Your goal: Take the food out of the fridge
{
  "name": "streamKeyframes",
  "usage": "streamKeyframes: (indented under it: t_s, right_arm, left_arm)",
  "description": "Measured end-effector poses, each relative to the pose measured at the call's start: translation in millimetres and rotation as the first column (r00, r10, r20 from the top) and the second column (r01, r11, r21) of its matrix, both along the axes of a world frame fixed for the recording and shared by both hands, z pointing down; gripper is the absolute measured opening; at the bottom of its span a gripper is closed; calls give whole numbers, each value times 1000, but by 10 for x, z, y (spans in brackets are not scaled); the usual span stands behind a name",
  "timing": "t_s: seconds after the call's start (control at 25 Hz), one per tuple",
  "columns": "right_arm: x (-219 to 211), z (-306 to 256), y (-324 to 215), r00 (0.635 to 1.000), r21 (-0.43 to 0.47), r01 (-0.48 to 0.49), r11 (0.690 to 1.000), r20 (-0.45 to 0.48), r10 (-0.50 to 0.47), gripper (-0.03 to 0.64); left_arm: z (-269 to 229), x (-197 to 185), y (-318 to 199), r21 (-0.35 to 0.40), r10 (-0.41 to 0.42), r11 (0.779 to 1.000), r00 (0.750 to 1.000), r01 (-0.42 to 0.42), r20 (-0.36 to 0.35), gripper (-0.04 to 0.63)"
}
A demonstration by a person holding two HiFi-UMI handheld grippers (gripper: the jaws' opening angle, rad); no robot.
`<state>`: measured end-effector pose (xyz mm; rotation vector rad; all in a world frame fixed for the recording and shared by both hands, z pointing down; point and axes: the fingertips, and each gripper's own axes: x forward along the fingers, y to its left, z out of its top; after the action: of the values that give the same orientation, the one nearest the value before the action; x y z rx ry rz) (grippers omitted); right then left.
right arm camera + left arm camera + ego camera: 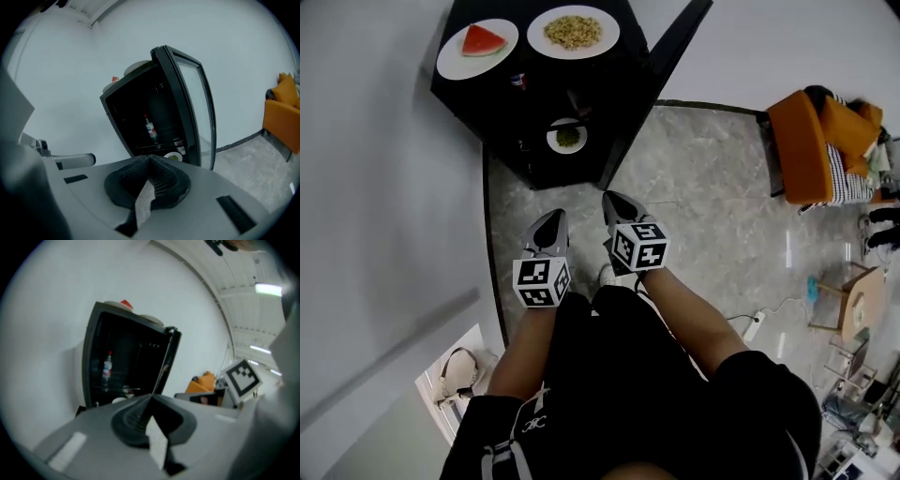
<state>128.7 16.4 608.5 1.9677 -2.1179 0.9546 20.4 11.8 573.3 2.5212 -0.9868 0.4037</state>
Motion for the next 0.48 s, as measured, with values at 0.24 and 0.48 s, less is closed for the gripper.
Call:
streamKeyframes:
  t_s: [0.24, 0.48]
  right_arm:
    - [-182, 815, -423, 974, 25, -35, 999, 223, 29, -2]
    - [-106, 2075, -1016, 905, 27, -189, 982, 392, 163, -2]
  left_arm:
    - [690, -214, -268, 6, -28, 1000, 1000, 28, -9, -2]
    - [1845, -332, -765, 33, -43, 999, 999, 43, -8, -2]
